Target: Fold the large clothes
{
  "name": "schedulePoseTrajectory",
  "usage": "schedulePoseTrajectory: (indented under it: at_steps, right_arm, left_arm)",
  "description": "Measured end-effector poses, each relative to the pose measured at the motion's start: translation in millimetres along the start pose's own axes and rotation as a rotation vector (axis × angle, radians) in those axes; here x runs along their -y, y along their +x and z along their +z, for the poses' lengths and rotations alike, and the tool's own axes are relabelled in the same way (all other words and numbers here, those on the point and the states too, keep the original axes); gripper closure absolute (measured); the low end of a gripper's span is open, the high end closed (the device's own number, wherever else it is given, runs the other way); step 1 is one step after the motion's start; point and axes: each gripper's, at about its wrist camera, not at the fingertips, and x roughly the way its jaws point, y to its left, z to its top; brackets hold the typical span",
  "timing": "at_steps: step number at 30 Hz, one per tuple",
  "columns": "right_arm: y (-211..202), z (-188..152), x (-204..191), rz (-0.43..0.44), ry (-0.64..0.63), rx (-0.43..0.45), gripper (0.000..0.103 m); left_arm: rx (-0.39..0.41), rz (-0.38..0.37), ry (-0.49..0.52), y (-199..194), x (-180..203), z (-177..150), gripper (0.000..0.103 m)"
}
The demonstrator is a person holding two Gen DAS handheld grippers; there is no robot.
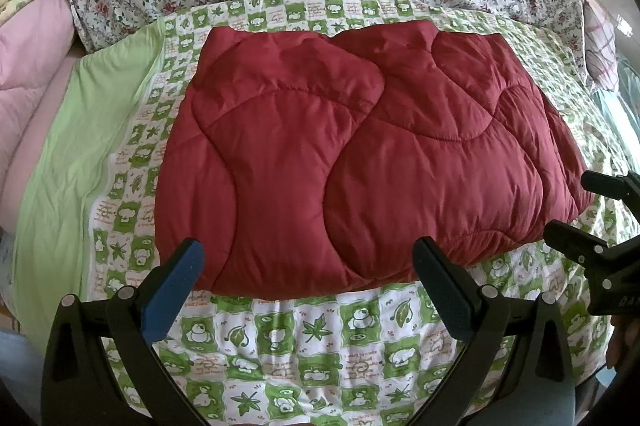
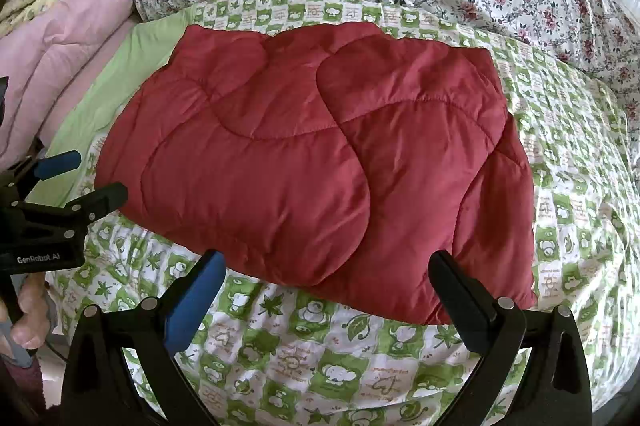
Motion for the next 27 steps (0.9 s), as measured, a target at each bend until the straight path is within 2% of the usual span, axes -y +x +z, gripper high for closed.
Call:
schedulePoseTrajectory:
  at_steps: [27]
  right_arm:
    - [-0.2, 3.1, 2.0, -0.001, 0.000, -0.002, 0.001]
  left_arm:
    - [0.007, 0.010, 0.012, -0.3, 0.1, 0.7, 0.000]
